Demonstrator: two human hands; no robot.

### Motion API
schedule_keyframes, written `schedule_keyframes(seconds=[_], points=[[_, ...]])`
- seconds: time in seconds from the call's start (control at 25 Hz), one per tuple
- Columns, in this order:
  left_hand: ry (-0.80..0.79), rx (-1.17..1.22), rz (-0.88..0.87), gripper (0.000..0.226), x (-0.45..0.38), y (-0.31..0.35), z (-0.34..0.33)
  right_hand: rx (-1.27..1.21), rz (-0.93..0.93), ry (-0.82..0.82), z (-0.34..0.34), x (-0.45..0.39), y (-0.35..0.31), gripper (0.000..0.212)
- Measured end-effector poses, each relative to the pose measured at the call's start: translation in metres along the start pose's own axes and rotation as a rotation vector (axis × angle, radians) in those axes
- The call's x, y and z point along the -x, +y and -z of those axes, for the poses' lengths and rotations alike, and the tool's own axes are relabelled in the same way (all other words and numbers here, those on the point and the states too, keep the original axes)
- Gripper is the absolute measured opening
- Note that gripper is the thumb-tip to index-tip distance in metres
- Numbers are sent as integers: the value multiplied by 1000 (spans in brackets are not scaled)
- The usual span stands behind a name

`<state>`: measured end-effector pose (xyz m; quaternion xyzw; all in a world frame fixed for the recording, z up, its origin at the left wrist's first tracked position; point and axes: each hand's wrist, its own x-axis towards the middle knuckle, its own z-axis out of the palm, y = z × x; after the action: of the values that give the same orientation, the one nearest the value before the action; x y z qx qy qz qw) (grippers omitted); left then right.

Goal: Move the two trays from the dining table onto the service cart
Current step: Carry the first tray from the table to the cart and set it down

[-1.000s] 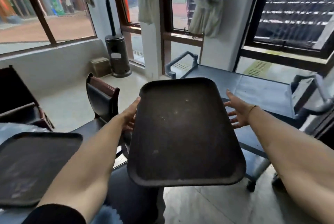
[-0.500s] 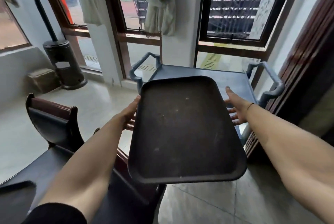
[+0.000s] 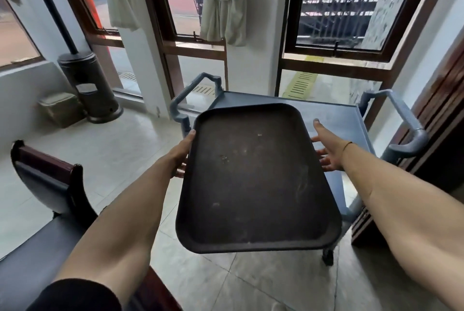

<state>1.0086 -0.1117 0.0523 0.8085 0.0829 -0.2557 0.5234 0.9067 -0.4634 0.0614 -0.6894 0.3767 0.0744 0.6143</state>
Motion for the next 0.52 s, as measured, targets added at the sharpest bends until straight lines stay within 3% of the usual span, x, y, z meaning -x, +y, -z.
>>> schedule_keyframes(seconds=[0.52], points=[[149,87,3,68,-122,118,-56,56,2,-100,56,-143,-102,77]])
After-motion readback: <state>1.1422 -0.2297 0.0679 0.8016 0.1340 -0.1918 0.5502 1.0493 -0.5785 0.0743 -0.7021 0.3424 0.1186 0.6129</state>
